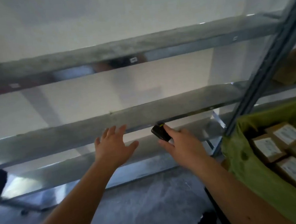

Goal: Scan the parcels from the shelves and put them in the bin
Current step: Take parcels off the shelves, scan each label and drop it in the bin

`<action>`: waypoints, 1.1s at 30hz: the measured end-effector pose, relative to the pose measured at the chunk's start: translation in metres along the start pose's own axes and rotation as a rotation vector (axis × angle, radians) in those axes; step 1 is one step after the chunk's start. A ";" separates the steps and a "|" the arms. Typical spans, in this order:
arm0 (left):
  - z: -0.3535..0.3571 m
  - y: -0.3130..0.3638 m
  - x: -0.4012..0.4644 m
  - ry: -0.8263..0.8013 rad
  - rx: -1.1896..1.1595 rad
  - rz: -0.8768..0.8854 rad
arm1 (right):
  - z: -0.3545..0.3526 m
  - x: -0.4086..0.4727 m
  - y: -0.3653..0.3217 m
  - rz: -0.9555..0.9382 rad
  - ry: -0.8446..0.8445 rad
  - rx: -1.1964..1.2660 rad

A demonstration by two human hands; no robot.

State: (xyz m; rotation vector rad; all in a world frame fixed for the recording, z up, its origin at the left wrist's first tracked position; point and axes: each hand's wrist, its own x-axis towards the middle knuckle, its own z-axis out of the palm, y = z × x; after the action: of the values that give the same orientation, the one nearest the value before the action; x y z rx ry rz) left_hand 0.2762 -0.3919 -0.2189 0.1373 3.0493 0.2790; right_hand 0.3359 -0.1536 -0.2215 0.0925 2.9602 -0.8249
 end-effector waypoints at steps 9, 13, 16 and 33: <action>-0.052 -0.159 -0.080 0.134 -0.061 -0.314 | 0.054 0.030 -0.166 -0.420 -0.140 -0.163; -0.073 -0.206 -0.098 0.193 -0.076 -0.425 | 0.070 0.047 -0.232 -0.570 -0.198 -0.198; -0.091 -0.235 -0.097 0.246 -0.065 -0.473 | 0.076 0.064 -0.275 -0.672 -0.202 -0.214; -0.248 -0.361 -0.018 0.659 -0.067 -0.591 | 0.051 0.193 -0.504 -1.031 -0.030 -0.222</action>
State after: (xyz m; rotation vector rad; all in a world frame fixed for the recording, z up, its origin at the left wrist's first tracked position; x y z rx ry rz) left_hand 0.2434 -0.7915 -0.0414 -1.0365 3.4795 0.4445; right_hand 0.1078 -0.6025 -0.0215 -1.5134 2.9077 -0.4887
